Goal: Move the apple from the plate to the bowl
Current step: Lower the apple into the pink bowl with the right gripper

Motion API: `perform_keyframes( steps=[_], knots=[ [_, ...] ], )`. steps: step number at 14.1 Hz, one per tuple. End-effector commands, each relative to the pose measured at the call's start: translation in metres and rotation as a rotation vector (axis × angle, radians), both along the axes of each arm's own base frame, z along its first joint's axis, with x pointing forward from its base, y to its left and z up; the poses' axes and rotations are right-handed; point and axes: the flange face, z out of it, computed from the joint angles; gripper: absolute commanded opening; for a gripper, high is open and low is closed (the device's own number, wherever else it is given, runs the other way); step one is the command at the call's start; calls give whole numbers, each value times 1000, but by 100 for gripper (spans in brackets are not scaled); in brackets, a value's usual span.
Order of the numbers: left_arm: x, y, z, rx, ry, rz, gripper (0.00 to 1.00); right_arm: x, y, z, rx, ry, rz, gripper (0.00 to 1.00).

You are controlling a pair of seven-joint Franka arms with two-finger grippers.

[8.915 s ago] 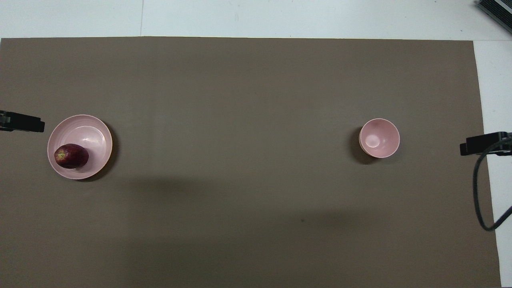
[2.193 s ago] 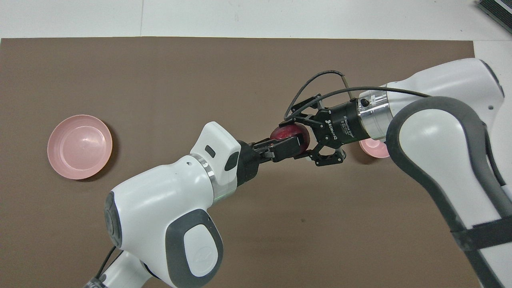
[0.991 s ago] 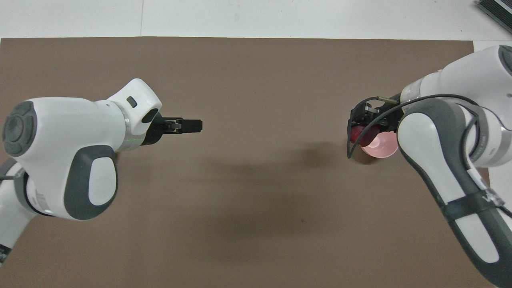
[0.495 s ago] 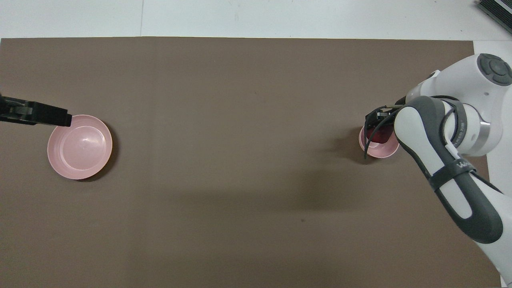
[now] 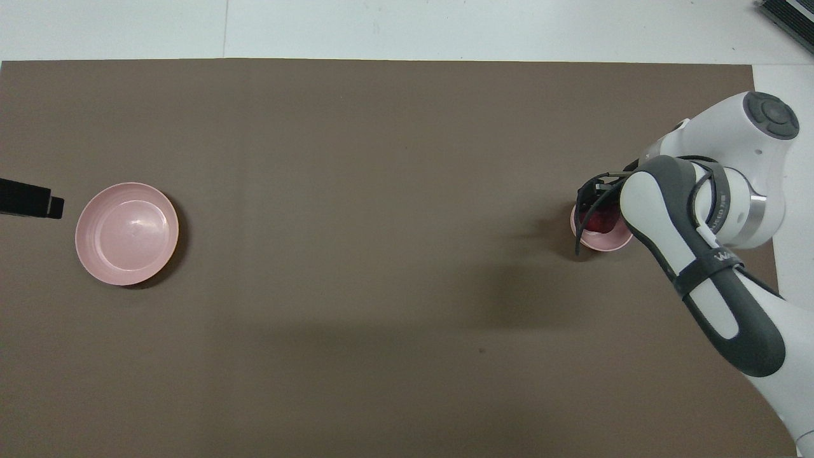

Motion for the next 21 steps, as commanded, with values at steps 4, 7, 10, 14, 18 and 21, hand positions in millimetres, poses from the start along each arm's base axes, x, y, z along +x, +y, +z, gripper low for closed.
perform_keyframes(
  steps=[4, 7, 10, 14, 18, 21],
  knots=[
    [-21, -21, 13, 0, 15, -41, 100, -5, -12, -10, -15, -17, 41, 14],
    [-24, -12, 9, 2, 38, -24, 100, -5, -13, -12, -16, -13, 33, 35],
    [-22, -3, 10, 4, 33, -1, 100, -8, -12, -17, -16, -2, 30, 50],
    [-27, -2, 7, 9, 67, 91, 100, -8, -13, -18, -18, -9, 29, 65],
    [-30, 8, 6, 25, 75, 120, 100, -9, -12, -18, -18, -8, 29, 83],
    [-29, 8, 7, 24, 66, 122, 100, -9, -12, -18, -18, -8, 29, 91]
  ],
)
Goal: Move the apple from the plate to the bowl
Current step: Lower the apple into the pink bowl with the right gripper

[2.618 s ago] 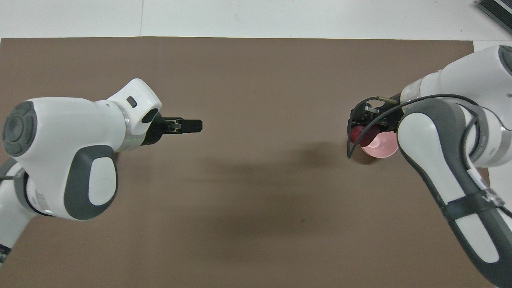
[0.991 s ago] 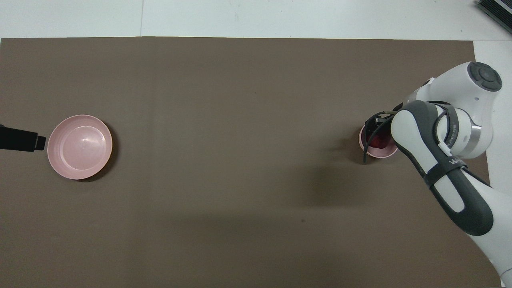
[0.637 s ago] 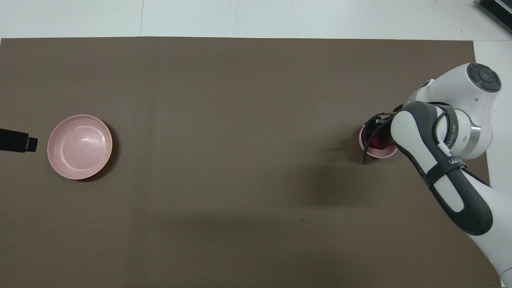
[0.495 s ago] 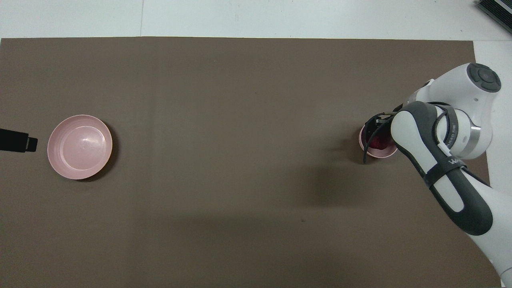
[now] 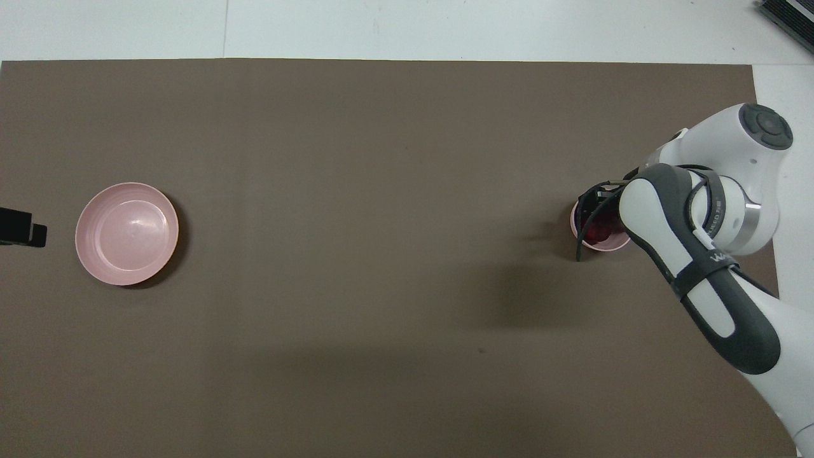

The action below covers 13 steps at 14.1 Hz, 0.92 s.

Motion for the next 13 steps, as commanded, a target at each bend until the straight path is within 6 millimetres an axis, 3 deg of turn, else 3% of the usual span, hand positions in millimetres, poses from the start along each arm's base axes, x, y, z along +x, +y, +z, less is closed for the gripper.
perform_keyframes(
  steps=[1, 6, 9, 13],
  knots=[
    [-7, 3, 1, 15, -3, 16, 100, -2, -2, 0, -16, -17, 23, 94],
    [-6, 4, 1, 15, -11, 19, 100, 3, -3, 8, -15, -29, 25, 100],
    [-6, 1, 1, 12, -11, 17, 100, 7, 5, 40, -40, -74, 57, 100],
    [-7, -10, 1, 8, -11, -13, 100, 6, 15, 99, -74, -117, 99, 100]
  ],
)
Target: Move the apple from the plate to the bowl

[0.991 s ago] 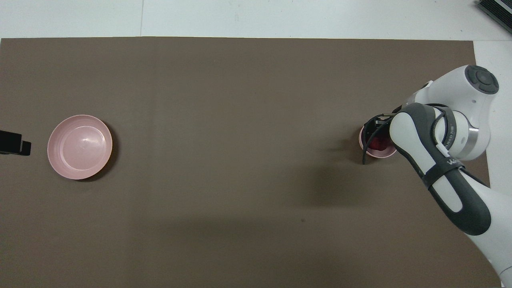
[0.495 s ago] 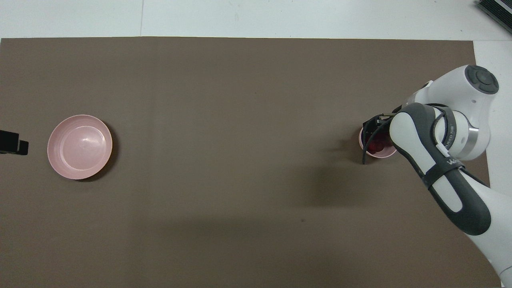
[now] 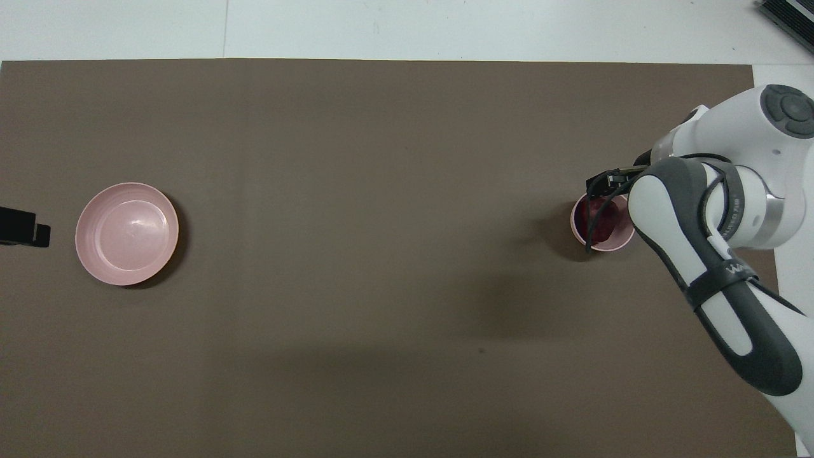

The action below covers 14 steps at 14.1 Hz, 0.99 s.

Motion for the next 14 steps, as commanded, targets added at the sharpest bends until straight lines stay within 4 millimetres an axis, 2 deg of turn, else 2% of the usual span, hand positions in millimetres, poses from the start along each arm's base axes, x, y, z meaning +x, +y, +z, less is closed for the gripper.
perform_keyframes(
  steps=[1, 5, 9, 14],
  knots=[
    [-6, -1, 1, 7, -11, -2, 100, -6, 4, 48, -30, -13, 27, 100],
    [-6, 6, 0, 10, -7, 15, 100, -20, 2, 112, -41, -18, -5, 100],
    [-6, 11, 1, 11, -9, 32, 100, -42, -4, 186, -68, -30, 2, 100],
    [-6, 11, 1, 12, -10, 31, 100, -76, -16, 250, -74, -9, -14, 100]
  ],
)
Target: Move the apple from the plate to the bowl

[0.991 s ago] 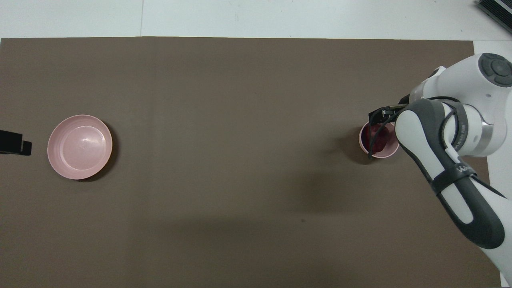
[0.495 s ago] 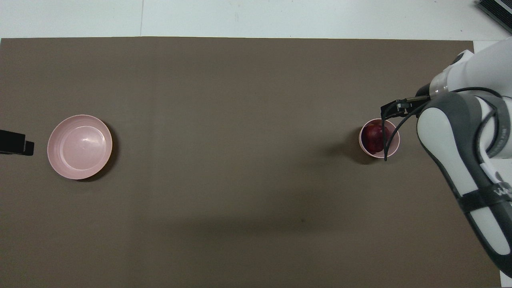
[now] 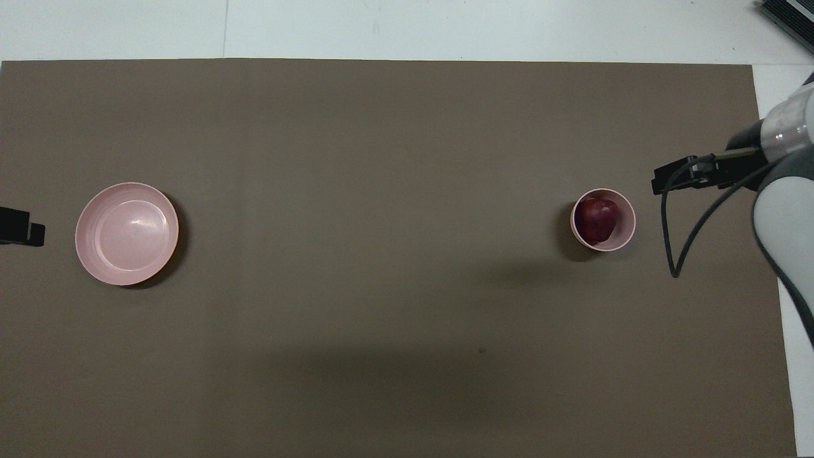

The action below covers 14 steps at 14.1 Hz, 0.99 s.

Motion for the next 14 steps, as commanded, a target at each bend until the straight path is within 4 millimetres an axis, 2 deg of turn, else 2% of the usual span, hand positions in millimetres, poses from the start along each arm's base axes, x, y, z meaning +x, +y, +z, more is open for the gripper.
perform_keyframes(
  steps=[1, 3, 4, 6, 7, 11, 14],
  knots=[
    [-6, 3, 1, 12, -9, 11, 100, -23, -8, 33, -36, 20, -29, 100],
    [-6, 3, 1, 12, -9, 11, 100, -40, -8, 47, -34, 24, -31, 100],
    [-6, 3, 1, 12, -9, 11, 100, -47, -7, 48, -32, 19, -46, 100],
    [-6, 3, 1, 12, -9, 11, 100, -56, -8, 31, -28, 34, -67, 100],
    [-6, 3, 0, 13, -7, 12, 100, -55, -7, 24, -28, 41, -65, 100],
    [-5, 4, 0, 16, -11, 9, 100, -56, -15, 24, -72, 48, -44, 100],
    [-4, 5, 1, 20, -19, 8, 100, -55, -11, 40, -84, 28, -32, 100]
  ],
)
